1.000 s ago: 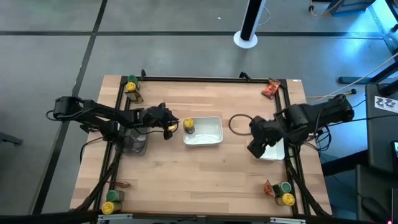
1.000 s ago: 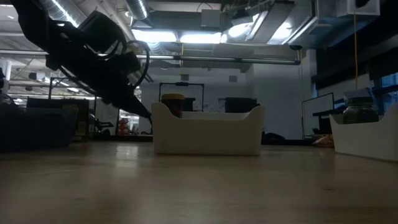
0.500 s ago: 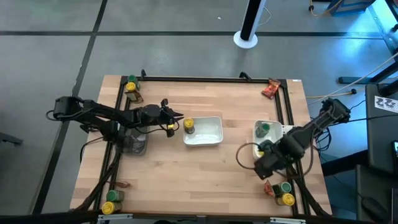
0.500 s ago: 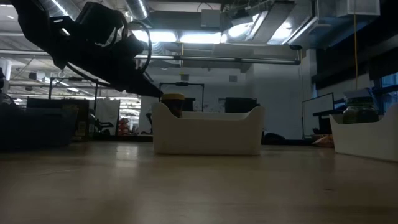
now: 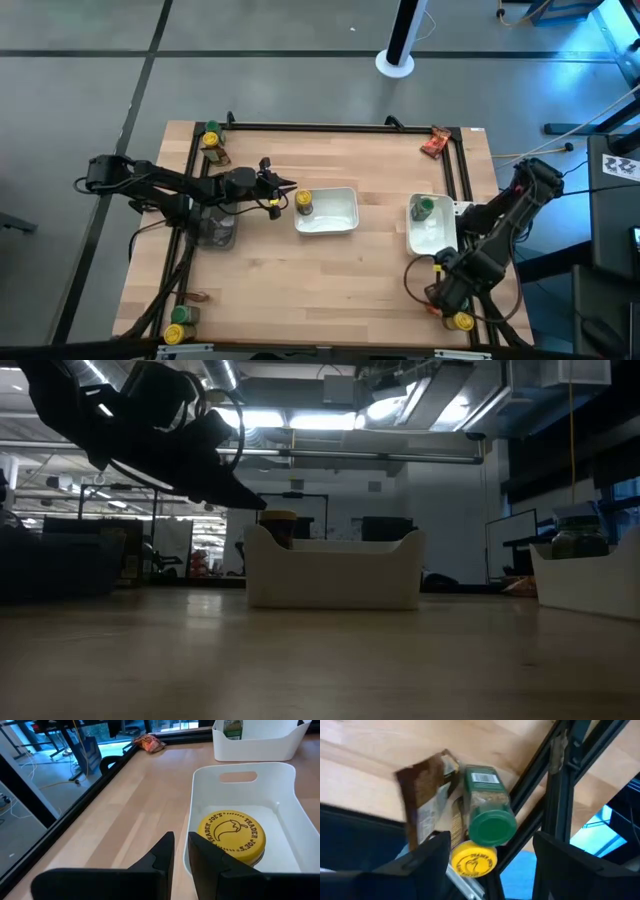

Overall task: Sort spices by type
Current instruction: Put the bottom right green seasoning bottle into the right white bin

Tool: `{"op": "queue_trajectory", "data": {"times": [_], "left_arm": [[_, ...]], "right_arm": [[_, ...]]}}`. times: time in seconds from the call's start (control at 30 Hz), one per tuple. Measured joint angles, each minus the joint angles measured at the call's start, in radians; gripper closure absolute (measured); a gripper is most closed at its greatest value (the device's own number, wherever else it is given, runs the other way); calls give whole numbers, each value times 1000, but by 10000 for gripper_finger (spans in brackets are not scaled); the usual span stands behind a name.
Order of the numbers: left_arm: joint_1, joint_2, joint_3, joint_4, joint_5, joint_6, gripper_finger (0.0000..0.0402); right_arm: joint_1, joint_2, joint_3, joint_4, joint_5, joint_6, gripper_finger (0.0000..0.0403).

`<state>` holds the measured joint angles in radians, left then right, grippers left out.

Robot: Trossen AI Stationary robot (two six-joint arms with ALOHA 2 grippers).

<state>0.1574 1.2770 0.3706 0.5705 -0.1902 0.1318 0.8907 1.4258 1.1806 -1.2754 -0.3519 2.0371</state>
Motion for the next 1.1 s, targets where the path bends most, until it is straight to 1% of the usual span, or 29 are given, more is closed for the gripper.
{"op": "queue_trajectory", "data": {"times": [0.2, 0.57, 0.9, 1.1], "left_arm": [[0, 0, 0, 0, 0, 0, 357], [0, 0, 1, 3, 0, -1, 357], [0, 0, 1, 3, 0, 0, 357], [0, 0, 2, 3, 0, -1, 357]], "right_arm": [[35, -1, -54, 41, 16, 6, 118], [43, -1, -134, 187, 17, 9, 118], [109, -2, -149, 227, 11, 108, 118], [133, -2, -149, 227, 67, 135, 118]]}}
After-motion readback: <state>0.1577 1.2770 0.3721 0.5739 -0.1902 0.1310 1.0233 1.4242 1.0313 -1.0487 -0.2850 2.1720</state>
